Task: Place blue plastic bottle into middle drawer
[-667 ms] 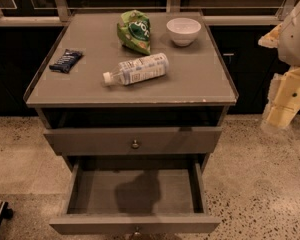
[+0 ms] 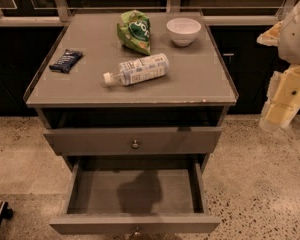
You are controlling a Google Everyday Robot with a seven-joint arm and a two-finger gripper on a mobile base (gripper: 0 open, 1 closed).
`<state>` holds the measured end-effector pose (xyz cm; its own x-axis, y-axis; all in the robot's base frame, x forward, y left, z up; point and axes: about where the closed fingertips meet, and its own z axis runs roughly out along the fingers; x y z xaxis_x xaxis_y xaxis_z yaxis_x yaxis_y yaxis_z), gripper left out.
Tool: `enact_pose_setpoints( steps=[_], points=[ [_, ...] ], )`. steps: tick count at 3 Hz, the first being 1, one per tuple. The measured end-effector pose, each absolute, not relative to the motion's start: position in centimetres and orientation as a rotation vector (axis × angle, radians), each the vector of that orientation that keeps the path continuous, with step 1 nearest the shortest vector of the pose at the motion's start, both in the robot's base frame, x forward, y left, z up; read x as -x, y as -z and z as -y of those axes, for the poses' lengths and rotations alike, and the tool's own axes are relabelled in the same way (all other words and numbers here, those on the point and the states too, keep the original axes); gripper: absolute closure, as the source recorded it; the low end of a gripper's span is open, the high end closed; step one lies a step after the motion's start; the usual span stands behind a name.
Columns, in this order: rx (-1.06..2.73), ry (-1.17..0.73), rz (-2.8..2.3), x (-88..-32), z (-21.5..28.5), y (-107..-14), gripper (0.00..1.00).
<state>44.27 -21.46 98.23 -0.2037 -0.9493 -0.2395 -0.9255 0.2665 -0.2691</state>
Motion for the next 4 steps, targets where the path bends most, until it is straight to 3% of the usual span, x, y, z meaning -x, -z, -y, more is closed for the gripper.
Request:
enact_pose_setpoints(
  steps=[2, 4],
  points=[
    [1.63, -0.132, -2.035, -51.6, 20.3, -97.1, 0.0],
    [1.592, -0.367, -1.838, -61.1, 13.9, -94.6, 0.0]
  ],
)
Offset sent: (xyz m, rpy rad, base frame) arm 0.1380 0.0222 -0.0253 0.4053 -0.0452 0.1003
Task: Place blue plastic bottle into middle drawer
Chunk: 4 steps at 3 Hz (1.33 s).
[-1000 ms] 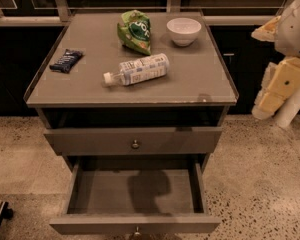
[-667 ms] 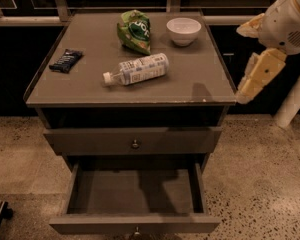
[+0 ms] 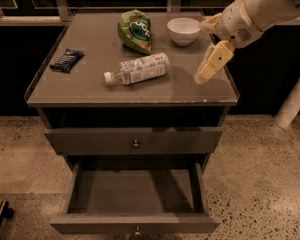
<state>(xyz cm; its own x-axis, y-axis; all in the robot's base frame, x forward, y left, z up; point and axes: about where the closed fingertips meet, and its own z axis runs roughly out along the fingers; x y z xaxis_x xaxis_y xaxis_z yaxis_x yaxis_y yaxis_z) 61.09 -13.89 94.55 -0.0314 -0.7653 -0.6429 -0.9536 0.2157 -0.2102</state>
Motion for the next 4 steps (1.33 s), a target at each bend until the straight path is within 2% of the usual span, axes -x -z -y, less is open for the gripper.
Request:
enact_pose_setpoints(
  steps=[2, 4],
  points=[
    [1.617, -0.59, -1.717, -65.1, 6.6, -91.1, 0.0],
    [1.652, -0.739, -1.666, -66.0, 1.4, -87.6, 0.0]
  ],
)
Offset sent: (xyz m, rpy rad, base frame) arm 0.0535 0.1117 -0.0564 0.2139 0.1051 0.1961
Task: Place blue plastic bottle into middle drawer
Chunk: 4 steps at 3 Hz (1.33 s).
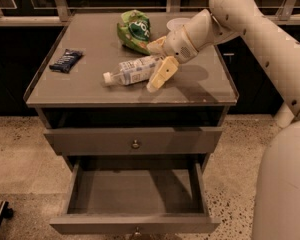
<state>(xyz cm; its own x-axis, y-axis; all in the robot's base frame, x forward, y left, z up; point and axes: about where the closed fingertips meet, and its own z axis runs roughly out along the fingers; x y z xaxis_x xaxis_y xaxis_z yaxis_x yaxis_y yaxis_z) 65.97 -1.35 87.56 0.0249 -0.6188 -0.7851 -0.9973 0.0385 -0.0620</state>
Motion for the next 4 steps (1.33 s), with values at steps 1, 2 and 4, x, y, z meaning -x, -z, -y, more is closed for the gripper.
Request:
enact_pose_setpoints(
  steps=[1, 2, 4],
  points=[
    [1.703, -0.75, -1.635, -66.4, -1.0, -86.9, 0.0],
    [1.755, -0.744, -1.61, -66.7, -2.8, -86.3, 0.0],
    [1.758, -0.744, -1.609, -66.7, -2.9, -86.3, 0.18]
  ],
)
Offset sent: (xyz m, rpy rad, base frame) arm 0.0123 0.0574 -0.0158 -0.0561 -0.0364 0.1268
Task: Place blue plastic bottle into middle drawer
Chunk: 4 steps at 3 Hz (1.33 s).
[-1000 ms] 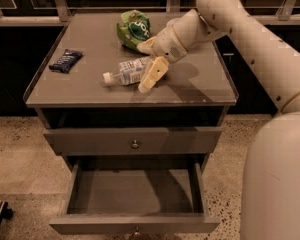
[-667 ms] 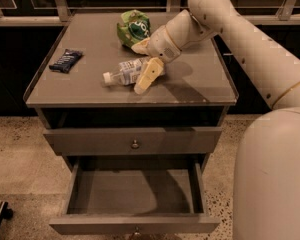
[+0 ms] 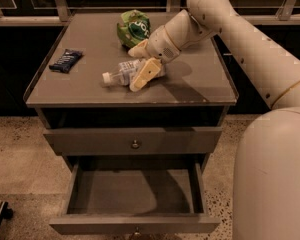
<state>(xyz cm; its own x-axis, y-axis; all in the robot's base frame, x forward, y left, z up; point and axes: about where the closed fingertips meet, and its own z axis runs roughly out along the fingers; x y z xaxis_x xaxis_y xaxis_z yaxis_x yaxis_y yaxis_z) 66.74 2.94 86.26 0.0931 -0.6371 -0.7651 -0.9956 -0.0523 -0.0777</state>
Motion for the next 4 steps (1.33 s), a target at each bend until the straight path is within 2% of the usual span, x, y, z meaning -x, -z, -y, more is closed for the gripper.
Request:
enact_pose_setpoints(
  steps=[3, 4],
  points=[
    [1.758, -0.745, -1.609, -66.74, -2.94, -86.26, 0.87],
    [1.758, -0.745, -1.609, -66.73, -2.95, -86.25, 1.0]
  ],
)
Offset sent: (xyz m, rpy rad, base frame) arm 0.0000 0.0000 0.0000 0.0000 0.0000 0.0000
